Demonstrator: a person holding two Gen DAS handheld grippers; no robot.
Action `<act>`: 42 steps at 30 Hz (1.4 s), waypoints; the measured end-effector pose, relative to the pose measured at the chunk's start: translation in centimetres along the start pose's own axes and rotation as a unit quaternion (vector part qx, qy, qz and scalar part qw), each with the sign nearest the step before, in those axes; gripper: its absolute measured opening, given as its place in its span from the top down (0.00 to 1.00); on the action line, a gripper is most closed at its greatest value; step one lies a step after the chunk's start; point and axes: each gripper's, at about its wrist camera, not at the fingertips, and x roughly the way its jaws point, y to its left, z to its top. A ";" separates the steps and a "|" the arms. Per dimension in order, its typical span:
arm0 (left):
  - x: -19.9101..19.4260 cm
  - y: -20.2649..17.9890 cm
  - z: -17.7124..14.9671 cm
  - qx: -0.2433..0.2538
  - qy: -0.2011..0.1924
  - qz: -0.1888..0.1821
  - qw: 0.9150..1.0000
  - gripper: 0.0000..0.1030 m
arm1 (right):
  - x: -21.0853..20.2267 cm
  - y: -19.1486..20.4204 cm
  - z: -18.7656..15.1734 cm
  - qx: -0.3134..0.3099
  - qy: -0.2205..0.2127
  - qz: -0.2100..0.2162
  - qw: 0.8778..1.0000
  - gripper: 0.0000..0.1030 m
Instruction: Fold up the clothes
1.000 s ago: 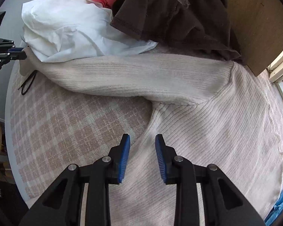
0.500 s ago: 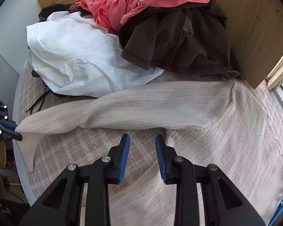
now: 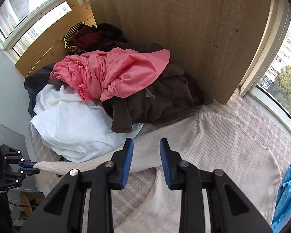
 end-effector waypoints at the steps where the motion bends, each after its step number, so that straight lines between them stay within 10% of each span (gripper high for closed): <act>1: -0.4 0.2 0.4 0.000 -0.005 0.001 1.000 0.93 | 0.1 0.1 0.8 0.000 -0.002 0.000 1.000 0.72; 8: -2.2 0.6 1.3 -0.001 -0.027 0.005 1.000 0.93 | 4.7 0.2 2.3 0.032 0.042 0.068 0.996 0.72; 25: 5.0 -5.4 -5.3 -0.001 0.035 -0.043 0.998 0.93 | 18.4 4.2 -2.1 0.013 0.207 0.033 0.978 0.72; 31: 5.1 -5.6 -6.7 -0.013 0.023 -0.061 0.998 0.93 | 19.5 5.8 -2.5 0.016 0.212 0.026 0.977 0.73; 33: 4.8 -5.4 -7.6 -0.017 0.025 -0.036 0.999 0.92 | 19.4 5.9 -2.5 0.014 0.206 0.029 0.978 0.90; 42: 5.4 -6.2 -12.5 -0.049 0.034 0.017 0.998 0.66 | 17.3 5.3 -1.7 0.057 0.174 0.069 0.981 0.95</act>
